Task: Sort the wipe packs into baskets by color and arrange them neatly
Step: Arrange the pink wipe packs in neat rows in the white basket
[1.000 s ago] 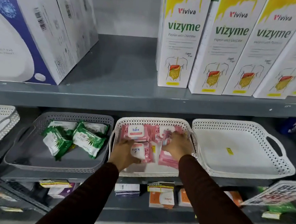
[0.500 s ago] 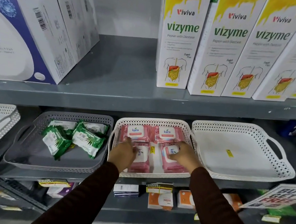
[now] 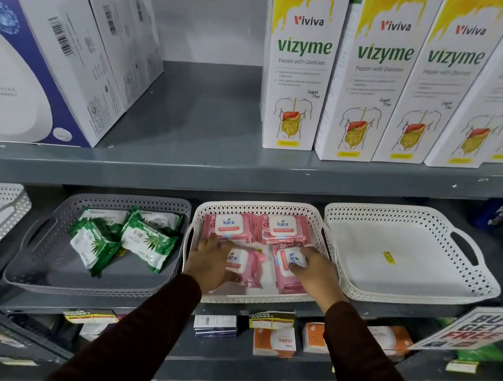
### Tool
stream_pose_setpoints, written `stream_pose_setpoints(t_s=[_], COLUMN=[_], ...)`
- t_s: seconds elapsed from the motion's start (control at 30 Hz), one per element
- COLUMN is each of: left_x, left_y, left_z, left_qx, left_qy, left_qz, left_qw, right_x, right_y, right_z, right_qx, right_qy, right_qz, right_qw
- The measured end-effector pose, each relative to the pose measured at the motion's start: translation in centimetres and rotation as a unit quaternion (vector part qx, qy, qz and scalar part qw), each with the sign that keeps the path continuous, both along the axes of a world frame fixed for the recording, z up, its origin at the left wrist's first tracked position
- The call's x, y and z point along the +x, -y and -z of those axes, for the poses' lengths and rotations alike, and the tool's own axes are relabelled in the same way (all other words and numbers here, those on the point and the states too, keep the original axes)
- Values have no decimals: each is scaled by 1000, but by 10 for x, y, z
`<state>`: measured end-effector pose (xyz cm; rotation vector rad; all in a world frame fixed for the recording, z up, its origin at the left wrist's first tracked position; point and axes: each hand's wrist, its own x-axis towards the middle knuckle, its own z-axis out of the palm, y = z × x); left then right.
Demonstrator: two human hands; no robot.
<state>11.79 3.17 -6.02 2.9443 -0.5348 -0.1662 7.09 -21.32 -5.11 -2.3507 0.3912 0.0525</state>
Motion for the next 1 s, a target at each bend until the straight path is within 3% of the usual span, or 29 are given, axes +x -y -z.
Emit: stream_pose_setpoints(t_s=[0.17,0.33,0.47,0.67,0.83,1.0], left_x=[0,-1,-5,-3,-7,-7], left_y=[2,3,4,3,4,6], left_z=[9,7,8,12,7,8], left_qx=[-119,-177,-153,-149,-171,-135], left_qy=[15,16,38,29,35,30], left_qz=[-95,-124,-130,-128,-127,-85], left_qw=[988,976,979,980,977,987], right_x=[-2,-2,6,19,22,21], right_y=[-5,-4,1,-9,-9,-1], right_z=[-1,-4,-11,-7,-18,1], right_qx=[-31,-53,-73,-125,-208,-99], right_qy=[-7,-35,-90,-74,-88,-23], right_qz=[4,-8,-51,-49,-140,-139], right_qw=[999,998,992,988,964,985])
